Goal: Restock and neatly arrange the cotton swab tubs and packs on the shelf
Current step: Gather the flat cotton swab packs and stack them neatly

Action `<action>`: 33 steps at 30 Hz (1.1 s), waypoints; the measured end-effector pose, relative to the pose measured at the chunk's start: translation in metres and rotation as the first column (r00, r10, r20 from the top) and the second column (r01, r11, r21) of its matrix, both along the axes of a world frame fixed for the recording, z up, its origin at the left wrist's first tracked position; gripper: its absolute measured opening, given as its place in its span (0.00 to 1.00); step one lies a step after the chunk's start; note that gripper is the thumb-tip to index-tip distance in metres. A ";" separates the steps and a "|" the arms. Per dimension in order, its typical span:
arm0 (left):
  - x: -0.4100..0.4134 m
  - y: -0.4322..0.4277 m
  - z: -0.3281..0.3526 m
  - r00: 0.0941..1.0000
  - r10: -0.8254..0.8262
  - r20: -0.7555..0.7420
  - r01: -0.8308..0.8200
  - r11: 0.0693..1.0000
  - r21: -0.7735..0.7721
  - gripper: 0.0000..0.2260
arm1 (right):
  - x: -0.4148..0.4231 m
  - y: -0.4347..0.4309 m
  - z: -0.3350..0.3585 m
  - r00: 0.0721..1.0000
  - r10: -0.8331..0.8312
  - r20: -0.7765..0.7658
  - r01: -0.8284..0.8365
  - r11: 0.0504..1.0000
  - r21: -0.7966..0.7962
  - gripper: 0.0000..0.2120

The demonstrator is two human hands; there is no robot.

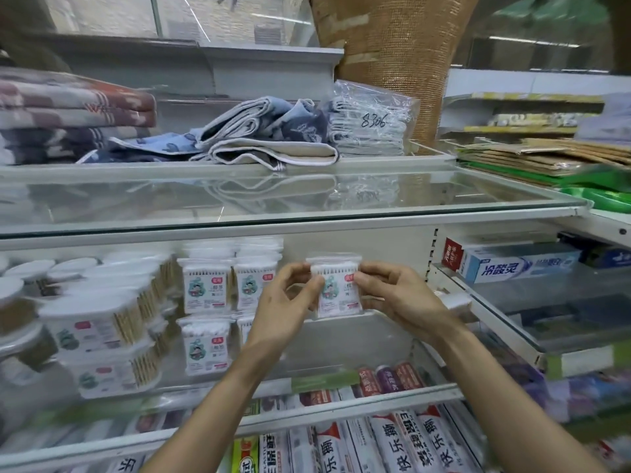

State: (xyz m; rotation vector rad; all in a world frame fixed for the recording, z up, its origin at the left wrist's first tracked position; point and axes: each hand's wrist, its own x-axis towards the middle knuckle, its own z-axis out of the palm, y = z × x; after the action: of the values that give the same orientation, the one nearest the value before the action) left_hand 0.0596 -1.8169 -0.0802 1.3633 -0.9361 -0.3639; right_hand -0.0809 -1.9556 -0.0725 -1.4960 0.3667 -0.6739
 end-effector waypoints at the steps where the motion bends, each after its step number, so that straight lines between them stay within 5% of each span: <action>1: 0.003 0.006 0.000 1.000 0.008 -0.007 -0.008 1.000 -0.002 0.08 | 0.004 0.003 0.000 1.000 0.008 -0.002 -0.008 1.000 -0.008 0.16; 6: 0.020 0.044 -0.013 0.999 0.039 -0.034 -0.041 0.997 -0.061 0.10 | 0.042 0.020 -0.002 0.998 0.040 -0.058 -0.046 0.992 -0.117 0.14; 12: 0.049 0.107 -0.014 0.930 0.354 0.096 -0.325 0.916 -0.234 0.09 | 0.111 0.062 0.006 1.000 0.011 -0.018 -0.014 0.985 -0.170 0.09; 19: 0.074 0.147 -0.003 0.951 0.306 0.044 -0.279 0.910 -0.308 0.05 | 0.161 0.099 -0.002 0.997 -0.062 -0.047 0.041 0.928 -0.370 0.09; 28: 0.078 0.153 -0.012 0.968 0.249 0.038 -0.230 0.935 -0.268 0.06 | 0.160 0.111 0.000 0.967 -0.184 -0.174 0.022 0.745 -0.667 0.19; 33: 0.075 0.149 -0.014 0.972 0.221 0.080 -0.196 0.950 -0.243 0.06 | 0.152 0.112 0.008 0.960 -0.257 -0.112 0.095 0.674 -0.732 0.23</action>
State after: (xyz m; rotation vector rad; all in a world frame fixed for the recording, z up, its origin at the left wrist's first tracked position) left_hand 0.1347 -1.6674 -0.0946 1.2585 -0.8817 -0.0172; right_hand 0.0708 -1.8440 -0.0644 -2.3327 0.4340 -0.8790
